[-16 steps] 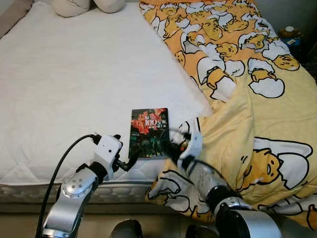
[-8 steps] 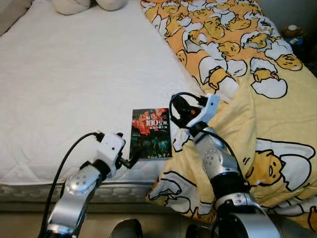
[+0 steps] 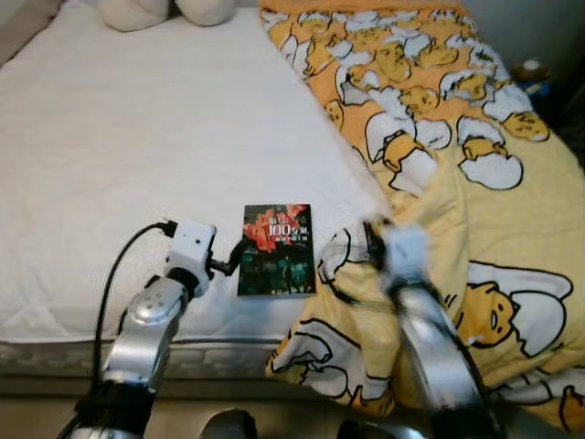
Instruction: Clean up the room
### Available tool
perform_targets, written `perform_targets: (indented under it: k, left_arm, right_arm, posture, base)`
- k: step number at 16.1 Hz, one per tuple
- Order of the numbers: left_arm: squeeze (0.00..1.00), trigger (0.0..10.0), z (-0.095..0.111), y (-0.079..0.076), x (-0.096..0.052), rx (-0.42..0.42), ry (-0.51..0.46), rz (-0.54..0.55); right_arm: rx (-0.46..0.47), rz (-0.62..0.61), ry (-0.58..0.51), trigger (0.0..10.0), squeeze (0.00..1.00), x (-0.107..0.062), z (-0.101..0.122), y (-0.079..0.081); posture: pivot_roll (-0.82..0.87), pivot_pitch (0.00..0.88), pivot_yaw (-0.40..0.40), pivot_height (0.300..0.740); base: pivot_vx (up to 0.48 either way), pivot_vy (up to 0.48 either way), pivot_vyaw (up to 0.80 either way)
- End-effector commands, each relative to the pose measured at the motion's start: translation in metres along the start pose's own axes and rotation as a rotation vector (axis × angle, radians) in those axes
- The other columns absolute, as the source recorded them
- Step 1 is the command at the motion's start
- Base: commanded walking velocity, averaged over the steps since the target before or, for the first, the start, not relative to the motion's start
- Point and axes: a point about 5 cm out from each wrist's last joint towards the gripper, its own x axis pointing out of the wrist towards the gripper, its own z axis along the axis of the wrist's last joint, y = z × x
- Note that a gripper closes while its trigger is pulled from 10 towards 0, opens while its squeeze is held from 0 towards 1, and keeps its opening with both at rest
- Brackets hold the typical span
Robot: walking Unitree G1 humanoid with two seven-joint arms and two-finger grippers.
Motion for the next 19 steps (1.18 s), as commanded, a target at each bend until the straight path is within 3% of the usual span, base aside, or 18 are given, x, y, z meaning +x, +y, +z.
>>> perform_targets:
  k: [1, 3, 5, 7, 9, 12, 16, 19]
  left_arm:
    - [0.0, 10.0, -0.005, 0.001, 0.003, -0.055, 0.043, -0.005]
    - [0.0, 10.0, -0.007, 0.005, 0.01, -0.054, 0.074, -0.006]
    - [0.0, 10.0, 0.007, 0.01, 0.018, -0.004, -0.01, 0.033]
    - [0.0, 10.0, 0.025, -0.006, 0.015, 0.012, -0.133, 0.037]
    - [0.0, 10.0, 0.03, -0.011, 0.014, -0.015, -0.16, 0.057]
    - [0.0, 10.0, 0.03, -0.025, 0.02, -0.012, -0.176, 0.015]
    - [0.0, 10.0, 0.033, -0.025, 0.021, 0.029, -0.17, 0.008]
    - [0.0, 10.0, 0.03, -0.034, 0.03, 0.03, -0.123, -0.002]
  right_arm:
    - [-0.074, -0.006, -0.064, 10.0, 1.0, -0.006, 0.008, 0.002]
    - [-0.097, -0.02, -0.075, 10.0, 1.0, -0.015, 0.006, 0.004]
    - [0.027, -0.098, -0.007, 10.0, 1.0, -0.028, -0.006, -0.003]
    - [0.096, -0.151, -0.033, 10.0, 1.0, -0.036, -0.002, -0.015]
    - [0.115, -0.173, -0.025, 10.0, 1.0, -0.038, -0.002, -0.02]
    - [0.085, -0.115, -0.033, 10.0, 1.0, -0.029, 0.001, -0.017]
    - [0.077, -0.083, 0.0, 10.0, 1.0, -0.017, 0.001, -0.012]
    - [0.063, -0.048, -0.002, 10.0, 1.0, -0.007, 0.001, -0.007]
  posture:
    - [0.08, 0.039, 0.025, 0.74]
    - [0.07, 0.037, 0.028, 0.74]
    - [0.05, 0.015, 0.023, 0.74]
    - [0.03, 0.0, 0.016, 0.74]
    - [0.03, 0.0, 0.007, 0.74]
    - [0.04, 0.0, -0.021, 0.74]
    - [0.07, 0.0, -0.046, 0.74]
    - [0.07, 0.0, -0.056, 0.74]
  base:
    - [0.0, 0.0, 0.0]
    - [0.0, 0.0, 0.0]
    - [0.0, 0.0, 0.0]
    - [0.0, 0.0, 0.0]
    - [0.0, 0.0, 0.0]
    - [0.0, 0.0, 0.0]
    - [0.0, 0.48, -0.51]
    - [0.0, 0.32, -0.49]
